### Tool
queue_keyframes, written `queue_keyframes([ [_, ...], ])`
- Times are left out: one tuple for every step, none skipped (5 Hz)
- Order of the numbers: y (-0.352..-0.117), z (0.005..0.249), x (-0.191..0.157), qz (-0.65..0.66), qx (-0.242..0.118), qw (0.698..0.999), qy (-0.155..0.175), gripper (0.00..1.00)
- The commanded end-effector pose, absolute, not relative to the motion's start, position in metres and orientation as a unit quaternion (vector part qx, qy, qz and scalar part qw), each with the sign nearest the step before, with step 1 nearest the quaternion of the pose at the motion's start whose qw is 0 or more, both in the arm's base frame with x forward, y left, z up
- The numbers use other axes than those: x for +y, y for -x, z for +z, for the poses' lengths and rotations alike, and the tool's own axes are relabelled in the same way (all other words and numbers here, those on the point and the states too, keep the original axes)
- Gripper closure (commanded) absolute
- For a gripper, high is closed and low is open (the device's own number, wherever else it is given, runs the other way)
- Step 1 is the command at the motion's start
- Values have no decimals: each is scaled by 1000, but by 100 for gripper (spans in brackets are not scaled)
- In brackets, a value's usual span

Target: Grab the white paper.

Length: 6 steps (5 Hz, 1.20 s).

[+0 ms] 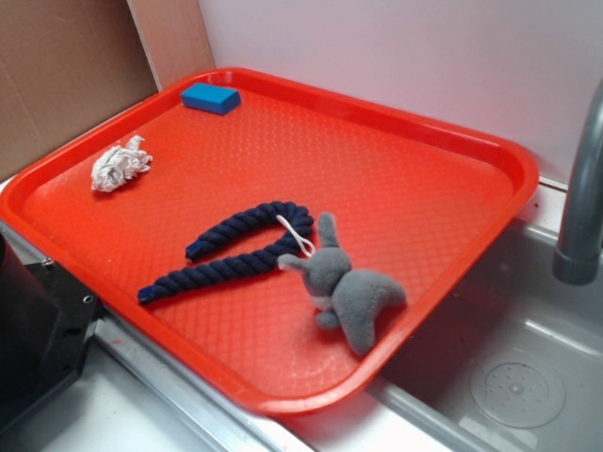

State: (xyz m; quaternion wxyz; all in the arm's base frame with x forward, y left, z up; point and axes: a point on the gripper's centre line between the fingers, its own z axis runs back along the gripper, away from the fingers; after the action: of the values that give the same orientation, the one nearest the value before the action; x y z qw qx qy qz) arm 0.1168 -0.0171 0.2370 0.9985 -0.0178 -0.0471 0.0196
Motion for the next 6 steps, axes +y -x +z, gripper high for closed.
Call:
queue_keyframes([
  [-117,237,-17,20,-47,999,18,0],
  [-110,236,-11,54,-58,997,19,0],
  [-109,216,1,88,-70,993,24,0],
  [-113,194,22,109,-81,991,18,0],
  [-120,172,48,131,-89,987,33,0],
  [-128,150,72,138,-92,985,42,0],
])
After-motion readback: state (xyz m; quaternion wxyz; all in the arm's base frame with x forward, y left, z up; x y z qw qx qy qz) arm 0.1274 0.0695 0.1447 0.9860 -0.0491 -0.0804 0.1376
